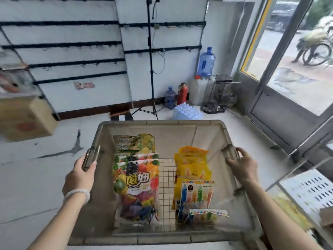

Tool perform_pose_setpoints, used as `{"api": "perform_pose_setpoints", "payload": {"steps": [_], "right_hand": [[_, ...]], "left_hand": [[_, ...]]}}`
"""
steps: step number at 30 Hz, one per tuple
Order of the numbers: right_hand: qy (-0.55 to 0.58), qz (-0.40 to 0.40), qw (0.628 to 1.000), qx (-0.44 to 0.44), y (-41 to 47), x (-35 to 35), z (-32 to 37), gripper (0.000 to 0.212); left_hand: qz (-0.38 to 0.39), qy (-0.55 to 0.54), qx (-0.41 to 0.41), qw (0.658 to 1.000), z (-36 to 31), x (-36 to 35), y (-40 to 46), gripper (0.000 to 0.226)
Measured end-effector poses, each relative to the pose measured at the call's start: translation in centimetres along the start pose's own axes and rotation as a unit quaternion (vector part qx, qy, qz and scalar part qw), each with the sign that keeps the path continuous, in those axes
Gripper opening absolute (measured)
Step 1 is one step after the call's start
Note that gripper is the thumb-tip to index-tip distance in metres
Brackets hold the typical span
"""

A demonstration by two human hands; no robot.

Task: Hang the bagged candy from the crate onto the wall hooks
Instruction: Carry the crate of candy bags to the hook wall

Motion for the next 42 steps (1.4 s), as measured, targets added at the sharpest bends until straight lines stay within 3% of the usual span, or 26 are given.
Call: {"api": "perform_pose_setpoints", "payload": {"steps": [10, 17, 34, 42], "right_hand": [[0.057, 0.147, 0.985, 0.074, -3.7, -15.8, 15.9, 0.057], [0.065, 0.201, 0.97, 0.124, -4.8, -24.8, 24.9, 0.053], [0.046, 0.226, 0.96, 0.157, 9.6, -49.8, 48.0, 0.053], [0.051, 0.2, 0.964, 0.17, 10.6, -61.3, 58.0, 0.047]], "left_hand": [[-0.122, 0.024, 0.12, 0.985, 11.1, 10.9, 7.8, 0.041], [-0.169, 0.033, 0.163, 0.972, 15.1, 13.2, 14.5, 0.043], [-0.192, 0.006, 0.199, 0.961, 10.5, 2.1, 43.2, 0.042], [-0.176, -0.015, 0.203, 0.963, 13.1, -0.9, 59.4, 0.042]]}}
Point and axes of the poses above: each hand's wrist, its own y-axis towards the middle knuckle, its own x-axis out of the back of the hand, z = x × y, the point moved 10 cm from there along y, towards the middle knuckle, and after that the axes turned 10 degrees about -z, right-handed, at the moved point
